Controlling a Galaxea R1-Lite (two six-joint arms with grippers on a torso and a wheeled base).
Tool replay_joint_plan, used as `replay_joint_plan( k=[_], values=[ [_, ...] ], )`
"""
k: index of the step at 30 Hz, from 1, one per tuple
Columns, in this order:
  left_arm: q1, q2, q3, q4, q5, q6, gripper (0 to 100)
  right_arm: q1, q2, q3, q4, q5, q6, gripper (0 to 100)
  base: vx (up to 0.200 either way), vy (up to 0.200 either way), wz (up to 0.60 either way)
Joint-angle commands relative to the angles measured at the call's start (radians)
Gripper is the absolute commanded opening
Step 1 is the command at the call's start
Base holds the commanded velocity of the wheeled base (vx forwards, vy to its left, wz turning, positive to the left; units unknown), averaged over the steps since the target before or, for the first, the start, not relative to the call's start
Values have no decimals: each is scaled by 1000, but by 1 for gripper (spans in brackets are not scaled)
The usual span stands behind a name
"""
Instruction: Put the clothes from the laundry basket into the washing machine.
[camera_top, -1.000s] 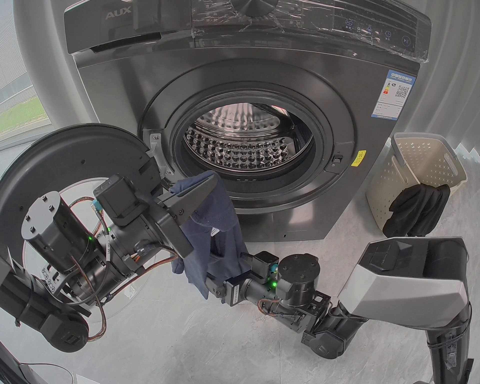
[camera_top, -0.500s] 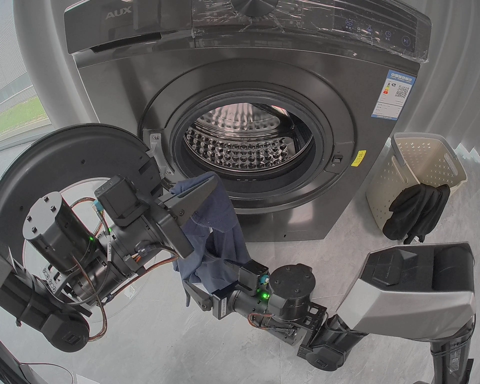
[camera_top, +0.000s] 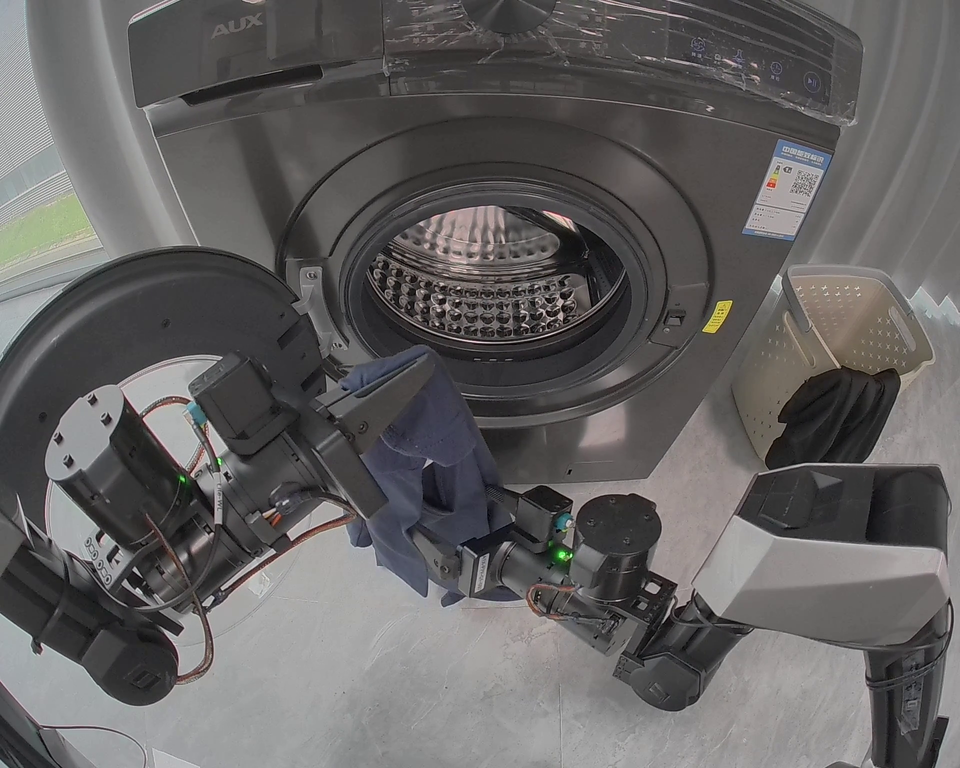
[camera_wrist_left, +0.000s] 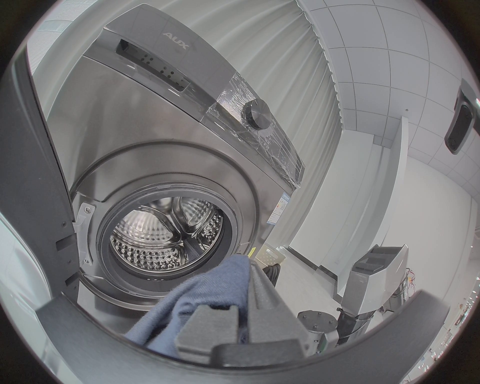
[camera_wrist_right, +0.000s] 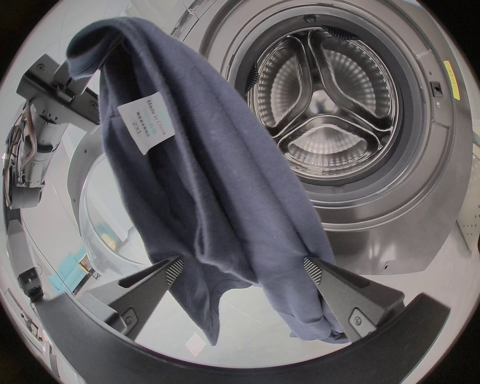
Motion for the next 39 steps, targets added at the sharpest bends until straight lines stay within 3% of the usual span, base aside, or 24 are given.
replay_joint_plan(
  k=[1, 15, 16, 21, 27, 31, 39],
  values=[
    [0, -1, 0, -2, 0, 0, 0, -14, 1, 0, -11, 1, -5, 100, 0, 0, 0],
    [0, 2, 0, -2, 0, 0, 0, -5, 40, -48, -21, -1, -12, 100, 0, 0, 0],
    [0, 2, 0, 0, 0, 0, 0, -3, 44, -49, -24, -1, -12, 0, 0, 0, 0],
    [15, 1, -1, 0, 0, 0, 0, -3, 34, -32, -31, -1, -34, 0, 0, 0, 0],
    [26, 7, -3, 0, 0, -2, 0, -19, -87, 80, -29, -1, -40, 0, 0, 0, 0],
    [28, 7, -3, 0, 0, 0, 0, -54, -186, 168, -26, 5, -46, 0, 0, 0, 0],
    [28, 5, 3, 0, 0, 0, 0, -131, -268, 245, -21, 21, -58, 0, 0, 0, 0]
  ],
)
